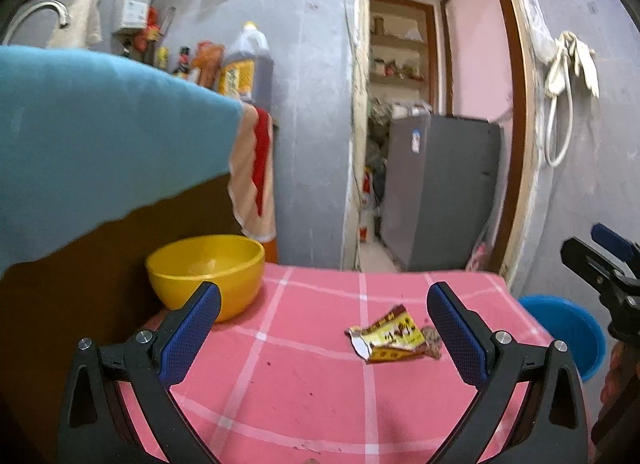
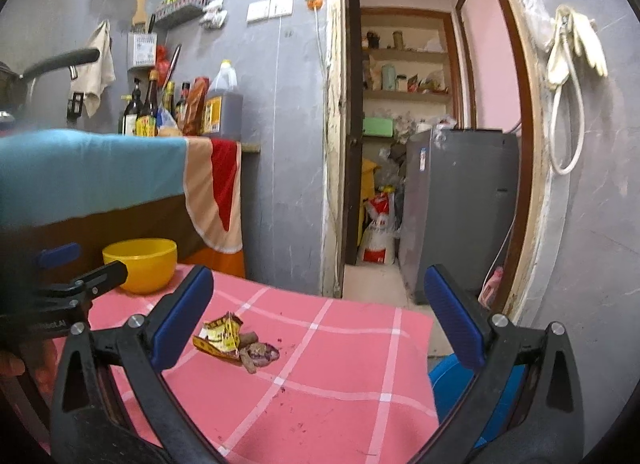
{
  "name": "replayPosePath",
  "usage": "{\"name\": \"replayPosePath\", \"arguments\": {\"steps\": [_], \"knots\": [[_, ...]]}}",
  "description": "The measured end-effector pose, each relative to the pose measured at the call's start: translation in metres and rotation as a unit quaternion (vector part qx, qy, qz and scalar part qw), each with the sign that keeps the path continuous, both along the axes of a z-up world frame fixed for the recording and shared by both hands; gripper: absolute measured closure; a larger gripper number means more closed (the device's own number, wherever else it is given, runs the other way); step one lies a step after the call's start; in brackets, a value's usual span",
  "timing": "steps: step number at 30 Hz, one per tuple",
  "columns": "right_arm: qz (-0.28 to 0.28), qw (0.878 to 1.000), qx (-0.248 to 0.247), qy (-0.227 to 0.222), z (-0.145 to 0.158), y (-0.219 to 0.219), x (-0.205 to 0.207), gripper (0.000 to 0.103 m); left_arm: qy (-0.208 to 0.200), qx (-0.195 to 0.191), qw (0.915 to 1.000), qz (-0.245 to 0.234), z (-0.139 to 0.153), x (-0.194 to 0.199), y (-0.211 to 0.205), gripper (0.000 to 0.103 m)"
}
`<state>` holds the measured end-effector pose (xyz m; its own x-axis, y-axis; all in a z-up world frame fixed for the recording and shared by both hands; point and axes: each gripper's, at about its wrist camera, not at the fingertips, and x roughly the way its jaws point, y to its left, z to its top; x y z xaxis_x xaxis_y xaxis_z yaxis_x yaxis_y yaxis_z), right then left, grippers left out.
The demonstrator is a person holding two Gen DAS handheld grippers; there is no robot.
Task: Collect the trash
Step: 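Move both open tools back toward the remaining trash on the table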
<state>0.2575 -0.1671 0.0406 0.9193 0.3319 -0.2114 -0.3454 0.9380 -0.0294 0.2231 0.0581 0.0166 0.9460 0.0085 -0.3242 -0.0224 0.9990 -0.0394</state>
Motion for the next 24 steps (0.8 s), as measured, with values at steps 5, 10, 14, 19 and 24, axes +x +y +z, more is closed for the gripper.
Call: {"name": "replayPosePath", "arguments": {"steps": [5,10,14,19,24], "knots": [[0.010,0.999,-0.018,0.034,-0.010,0.006,0.018,0.002,0.049,0.004,0.9985,-0.024,-0.014,0.022,-0.005,0.002],[0.025,0.996,-0.040,0.072,-0.022,0.013,0.037,0.018,0.104,-0.003,0.9936,-0.045,-0.026,0.042,-0.007,0.007],[0.035,0.992,-0.049,0.113,-0.031,0.014,0.051,0.029,0.143,-0.022,0.9876,-0.061,-0.032,0.056,-0.006,0.020],[0.053,0.980,-0.069,0.178,-0.047,0.022,0.072,0.045,0.187,-0.060,0.9774,-0.079,-0.040,0.069,-0.002,0.039],[0.072,0.965,-0.089,0.234,-0.062,0.033,0.090,0.056,0.203,-0.083,0.9716,-0.089,-0.040,0.076,-0.002,0.039]]}}
